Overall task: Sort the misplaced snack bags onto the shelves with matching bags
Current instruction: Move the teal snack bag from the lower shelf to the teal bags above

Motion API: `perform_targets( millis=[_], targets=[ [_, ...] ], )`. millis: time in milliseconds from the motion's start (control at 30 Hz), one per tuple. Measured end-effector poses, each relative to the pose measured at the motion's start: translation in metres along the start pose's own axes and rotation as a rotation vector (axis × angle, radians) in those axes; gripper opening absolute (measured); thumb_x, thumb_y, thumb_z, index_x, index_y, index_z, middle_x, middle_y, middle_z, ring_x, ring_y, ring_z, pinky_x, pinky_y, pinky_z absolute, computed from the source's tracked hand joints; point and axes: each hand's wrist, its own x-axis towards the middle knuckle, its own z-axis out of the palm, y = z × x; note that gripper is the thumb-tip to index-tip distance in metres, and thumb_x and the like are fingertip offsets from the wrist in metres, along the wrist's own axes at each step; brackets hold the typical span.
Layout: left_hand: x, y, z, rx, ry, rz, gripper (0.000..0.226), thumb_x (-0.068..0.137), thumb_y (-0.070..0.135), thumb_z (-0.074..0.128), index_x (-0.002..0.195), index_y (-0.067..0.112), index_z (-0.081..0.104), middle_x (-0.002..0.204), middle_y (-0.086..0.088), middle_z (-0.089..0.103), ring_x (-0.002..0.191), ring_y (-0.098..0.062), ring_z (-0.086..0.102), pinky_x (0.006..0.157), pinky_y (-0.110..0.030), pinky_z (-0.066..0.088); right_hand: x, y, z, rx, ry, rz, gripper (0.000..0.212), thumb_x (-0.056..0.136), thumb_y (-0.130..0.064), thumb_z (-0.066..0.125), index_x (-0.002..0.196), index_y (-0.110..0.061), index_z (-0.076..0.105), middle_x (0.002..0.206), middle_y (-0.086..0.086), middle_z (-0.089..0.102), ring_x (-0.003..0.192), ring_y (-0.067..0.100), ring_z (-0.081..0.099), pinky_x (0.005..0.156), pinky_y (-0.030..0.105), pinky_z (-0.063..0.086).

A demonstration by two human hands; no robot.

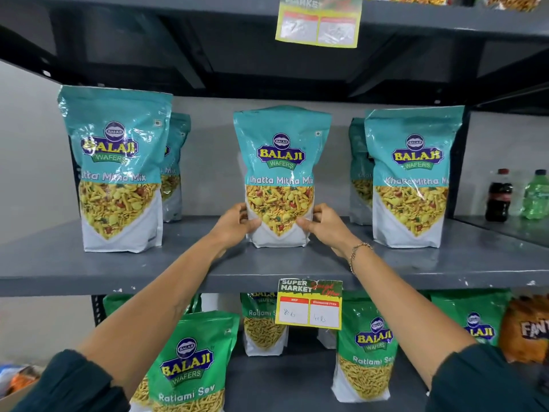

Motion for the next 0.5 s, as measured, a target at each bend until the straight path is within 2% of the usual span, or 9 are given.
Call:
perform_targets(
  millis=[100, 200, 267, 367, 433, 500],
  targets=[
    [-0.001, 0.000, -0.001, 0.062, -0.004, 0.019, 0.036, 0.087, 0.012, 0.060, 0.122, 0.007, 0.052, 0.118, -0.007, 0.063, 0.106, -0.020, 0.058, 0.097, -0.035, 0.048, -0.003, -0.001, 0.000, -0.008, -0.014, 0.009, 0.039, 0.079, -0.020, 0.068, 0.108, -0.011, 0.043, 0.117, 0.010, 0.060, 0.108, 0.022, 0.057, 0.089, 0.034, 0.048],
    [-0.003, 0.000, -0.001, 0.091, -0.012, 0.009, 0.034, 0.089, 0.014, 0.057, 0.122, 0.008, 0.053, 0.120, -0.007, 0.064, 0.109, -0.020, 0.058, 0.097, -0.035, 0.047, -0.006, -0.002, 0.000, -0.038, -0.022, 0.011, 0.041, 0.080, -0.022, 0.067, 0.111, -0.011, 0.042, 0.120, 0.011, 0.060, 0.108, 0.022, 0.057, 0.093, 0.037, 0.048],
    [-0.005, 0.001, 0.000, 0.125, -0.019, -0.014, 0.036, 0.090, 0.019, 0.056, 0.123, 0.008, 0.051, 0.122, -0.006, 0.062, 0.112, -0.022, 0.057, 0.101, -0.039, 0.046, -0.007, -0.004, -0.001, -0.055, -0.052, 0.024, 0.042, 0.081, -0.025, 0.066, 0.113, -0.011, 0.042, 0.122, 0.010, 0.059, 0.110, 0.022, 0.056, 0.094, 0.036, 0.047],
    [-0.015, 0.005, 0.002, 0.303, 0.068, 0.000, 0.040, 0.090, 0.027, 0.054, 0.124, 0.007, 0.047, 0.120, -0.003, 0.058, 0.115, -0.025, 0.054, 0.100, -0.037, 0.042, -0.016, -0.011, -0.003, -0.087, -0.079, 0.059, 0.050, 0.084, -0.032, 0.061, 0.123, -0.007, 0.040, 0.120, 0.005, 0.057, 0.108, 0.017, 0.053, 0.092, 0.031, 0.043],
    [-0.029, 0.014, 0.003, 0.340, 0.245, 0.072, 0.038, 0.090, 0.024, 0.053, 0.122, 0.004, 0.047, 0.122, -0.011, 0.058, 0.113, -0.028, 0.055, 0.091, -0.034, 0.041, -0.026, -0.015, -0.002, -0.183, 0.081, 0.014, 0.048, 0.086, -0.034, 0.057, 0.123, -0.005, 0.043, 0.110, 0.003, 0.055, 0.104, 0.018, 0.053, 0.088, 0.028, 0.042],
    [-0.048, 0.027, 0.005, 0.257, 0.397, 0.152, 0.032, 0.092, 0.023, 0.049, 0.118, 0.005, 0.051, 0.117, -0.012, 0.062, 0.103, -0.023, 0.058, 0.083, -0.029, 0.041, -0.040, -0.025, 0.003, -0.227, 0.312, -0.105, 0.031, 0.089, -0.027, 0.053, 0.111, -0.005, 0.052, 0.101, 0.005, 0.060, 0.096, 0.020, 0.057, 0.075, 0.021, 0.041]
  ],
)
